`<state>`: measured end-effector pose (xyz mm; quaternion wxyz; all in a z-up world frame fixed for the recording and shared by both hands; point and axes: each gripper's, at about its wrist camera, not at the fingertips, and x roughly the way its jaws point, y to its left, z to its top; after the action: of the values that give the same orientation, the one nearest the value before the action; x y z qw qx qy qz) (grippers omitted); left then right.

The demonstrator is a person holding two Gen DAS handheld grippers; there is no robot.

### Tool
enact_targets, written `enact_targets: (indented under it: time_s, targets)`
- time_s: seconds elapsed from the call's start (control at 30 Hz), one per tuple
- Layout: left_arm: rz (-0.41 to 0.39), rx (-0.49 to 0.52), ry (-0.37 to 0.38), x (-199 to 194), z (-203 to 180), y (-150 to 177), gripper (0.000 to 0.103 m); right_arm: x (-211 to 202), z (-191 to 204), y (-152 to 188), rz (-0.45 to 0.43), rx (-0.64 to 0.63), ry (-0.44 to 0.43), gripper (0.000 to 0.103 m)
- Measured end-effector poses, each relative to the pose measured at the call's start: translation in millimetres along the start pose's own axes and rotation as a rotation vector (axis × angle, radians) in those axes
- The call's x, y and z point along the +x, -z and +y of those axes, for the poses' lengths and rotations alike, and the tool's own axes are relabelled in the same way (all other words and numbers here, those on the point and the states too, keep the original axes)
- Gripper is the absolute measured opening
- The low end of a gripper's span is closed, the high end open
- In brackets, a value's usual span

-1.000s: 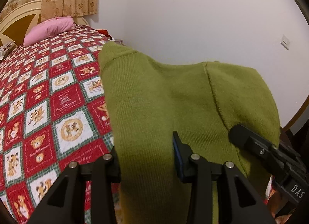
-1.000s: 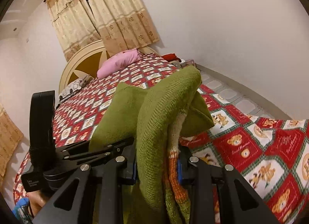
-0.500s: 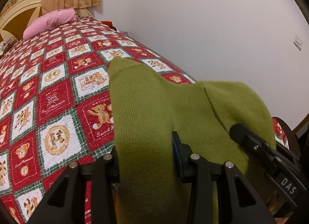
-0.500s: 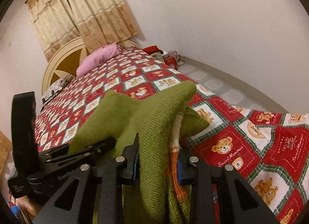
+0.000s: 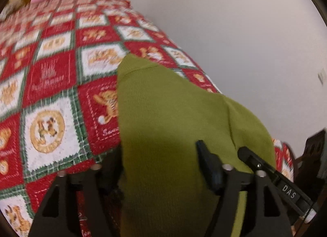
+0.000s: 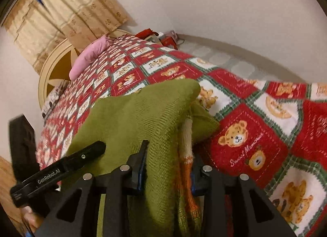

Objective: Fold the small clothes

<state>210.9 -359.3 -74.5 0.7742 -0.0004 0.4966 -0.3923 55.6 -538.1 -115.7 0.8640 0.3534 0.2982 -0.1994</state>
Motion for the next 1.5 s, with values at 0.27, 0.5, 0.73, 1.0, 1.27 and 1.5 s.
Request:
enact_targets:
  time_s: [0.27, 0.5, 0.73, 1.0, 1.27, 1.5]
  targets:
    - [-0.001, 0.015, -0.013, -3.3, -1.7, 2.3, 0.077, 2.2, -17.3, 3.9, 0.015, 0.096, -0.090, 0.036]
    - [-0.016, -0.016, -0.084, -26.2, 3.7, 15.1, 0.091, -0.9, -11.8, 4.8, -0.004, 0.057, -0.032, 0.040]
    - [-0.077, 0.055, -0.152, -56.7, -8.8, 40.6, 0.090, -8.0, -9.9, 5.0, -0.020, 0.057, 0.032, 0.052]
    - [-0.086, 0.042, -0.138, -68.8, -9.7, 60.9, 0.090, -75.1, 5.4, 27.9, -0.128, -0.019, 0.161, 0.053]
    - [-0.131, 0.122, -0.183, -85.2, -23.4, 76.0, 0.090, -113.0, 58.1, 74.6, -0.144, -0.281, 0.183, 0.034]
    - [-0.104, 0.124, -0.212, -76.8, -17.8, 98.8, 0.090, -85.2, 61.6, 93.3, -0.067, -0.332, 0.253, 0.029]
